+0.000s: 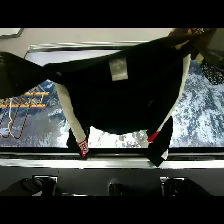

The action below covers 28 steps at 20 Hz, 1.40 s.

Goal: Fold the clothes and pants, and hang the long-sleeved shirts on hangers.

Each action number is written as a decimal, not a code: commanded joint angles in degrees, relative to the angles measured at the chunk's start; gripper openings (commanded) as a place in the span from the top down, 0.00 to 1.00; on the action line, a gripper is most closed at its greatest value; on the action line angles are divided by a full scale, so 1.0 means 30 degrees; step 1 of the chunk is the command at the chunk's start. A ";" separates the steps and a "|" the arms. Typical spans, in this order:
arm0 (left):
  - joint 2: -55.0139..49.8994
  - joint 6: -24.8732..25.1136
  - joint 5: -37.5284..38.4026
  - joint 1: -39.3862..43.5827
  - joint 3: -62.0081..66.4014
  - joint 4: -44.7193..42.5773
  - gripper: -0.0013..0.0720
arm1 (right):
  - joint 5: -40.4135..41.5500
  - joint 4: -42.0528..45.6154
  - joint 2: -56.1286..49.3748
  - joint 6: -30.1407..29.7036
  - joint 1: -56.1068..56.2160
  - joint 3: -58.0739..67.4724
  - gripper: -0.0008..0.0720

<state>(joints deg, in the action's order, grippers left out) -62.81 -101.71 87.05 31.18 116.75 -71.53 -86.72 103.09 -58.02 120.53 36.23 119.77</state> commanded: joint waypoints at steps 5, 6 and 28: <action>-0.2375 -0.2076 -0.0007 -0.0015 -0.4524 0.0197 0.93 | -0.2608 0.1137 -0.2776 -0.0933 -0.0007 -0.3927 0.93; -0.2805 -0.1902 -0.0109 -0.0022 -0.5450 0.0204 0.93 | -0.2382 0.0984 -0.2907 -0.0816 -0.0007 -0.5122 0.93; -0.4430 -0.0102 -0.8480 -0.1115 -1.4579 0.2725 0.93 | 0.2761 0.0794 -0.3075 0.6331 0.0007 -1.5030 0.93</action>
<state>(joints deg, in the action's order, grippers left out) -76.01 -101.58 64.16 27.88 73.06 -63.92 -76.27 102.48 -68.16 138.61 36.23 73.21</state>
